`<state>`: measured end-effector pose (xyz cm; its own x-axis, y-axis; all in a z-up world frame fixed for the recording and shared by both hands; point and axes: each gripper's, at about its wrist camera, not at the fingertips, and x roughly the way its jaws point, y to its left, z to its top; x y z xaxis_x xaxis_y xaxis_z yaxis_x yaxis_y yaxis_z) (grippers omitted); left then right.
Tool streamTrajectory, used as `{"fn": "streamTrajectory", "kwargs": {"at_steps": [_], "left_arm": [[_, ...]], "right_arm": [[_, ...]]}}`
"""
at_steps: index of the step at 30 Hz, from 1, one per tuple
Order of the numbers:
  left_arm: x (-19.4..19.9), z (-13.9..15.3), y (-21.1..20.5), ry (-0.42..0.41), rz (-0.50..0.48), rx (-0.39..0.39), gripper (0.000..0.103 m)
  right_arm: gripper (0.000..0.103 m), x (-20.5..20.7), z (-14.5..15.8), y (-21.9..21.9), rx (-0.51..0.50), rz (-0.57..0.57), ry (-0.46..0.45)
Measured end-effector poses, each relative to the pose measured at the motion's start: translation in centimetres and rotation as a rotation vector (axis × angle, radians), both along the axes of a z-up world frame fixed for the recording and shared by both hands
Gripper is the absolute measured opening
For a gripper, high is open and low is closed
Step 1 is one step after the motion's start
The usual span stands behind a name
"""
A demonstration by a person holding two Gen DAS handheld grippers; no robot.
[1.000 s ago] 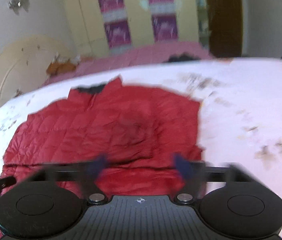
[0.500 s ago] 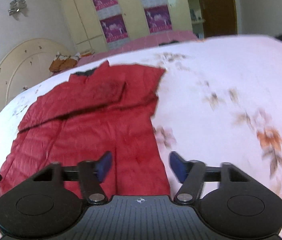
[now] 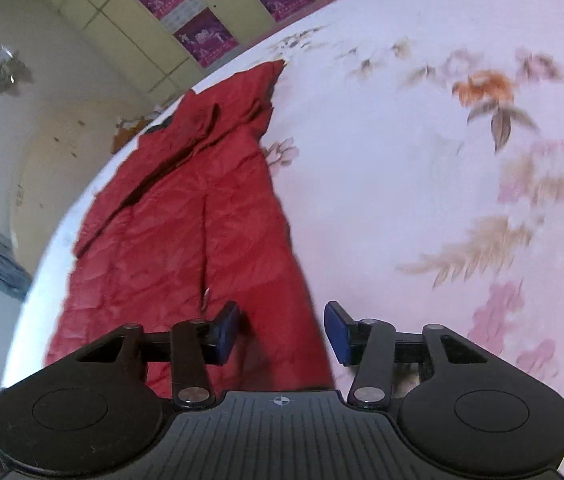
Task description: Fold large clothes
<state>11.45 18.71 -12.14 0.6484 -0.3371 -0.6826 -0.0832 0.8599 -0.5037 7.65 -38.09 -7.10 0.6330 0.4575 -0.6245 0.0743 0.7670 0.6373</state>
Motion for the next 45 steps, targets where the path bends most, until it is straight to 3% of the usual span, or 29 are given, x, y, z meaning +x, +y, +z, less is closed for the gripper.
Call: {"fn": "streamTrajectory", "kwargs": {"at_steps": [6, 8, 9, 10, 11, 12, 15, 18, 20, 23, 29, 34, 40, 45], "left_arm": [[0.1, -1.5, 0.5, -0.006, 0.056, -0.165, 0.052], [0.6, -2.1, 0.7, -0.014, 0.072, -0.224, 0.048], [0.8, -2.3, 0.8, -0.012, 0.076, -0.237, 0.035], [1.1, -2.6, 0.7, -0.001, 0.076, -0.231, 0.027], [1.4, -2.7, 0.5, 0.010, 0.072, -0.215, 0.013], [1.5, -2.7, 0.4, 0.009, 0.070, -0.213, 0.009], [0.2, -0.9, 0.2, -0.091, 0.061, -0.226, 0.007], [0.3, 0.1, -0.2, -0.092, 0.044, -0.150, 0.007], [1.0, 0.8, 0.1, -0.113, 0.061, -0.164, 0.006], [2.6, 3.5, 0.6, -0.213, 0.087, -0.202, 0.006], [9.3, 9.1, 0.5, -0.381, 0.095, -0.183, 0.007], [17.6, 10.8, 0.0, -0.407, 0.069, -0.160, 0.007], [27.2, 9.4, 0.7, -0.345, 0.059, -0.123, 0.007], [33.9, 5.8, 1.0, -0.232, 0.050, -0.083, 0.007]], "right_arm": [[0.047, 0.7, -0.7, -0.1, 0.157, 0.039, 0.006], [0.023, 1.2, -1.0, 0.2, 0.189, 0.056, 0.015], [0.021, 1.4, -1.1, 0.3, 0.201, 0.063, 0.016], [0.020, 1.5, -1.1, 0.4, 0.207, 0.071, 0.010], [0.011, 1.5, -1.0, 0.6, 0.206, 0.080, 0.003], [0.010, 1.6, -0.9, 0.7, 0.208, 0.086, -0.009], [0.007, 1.0, 0.6, -0.1, 0.245, 0.053, -0.081], [0.006, 1.0, 2.7, -0.5, 0.235, 0.054, -0.140], [0.006, 1.9, 4.1, -0.4, 0.216, 0.058, -0.166], [0.006, 3.9, 7.3, -0.1, 0.188, 0.054, -0.244], [0.006, 10.4, 13.2, 0.7, 0.150, 0.028, -0.379], [0.006, 18.5, 15.3, 1.6, 0.150, -0.003, -0.397], [0.006, 28.6, 14.8, 2.4, 0.125, -0.035, -0.347], [0.007, 35.7, 10.9, 2.5, 0.111, -0.055, -0.244]]}}
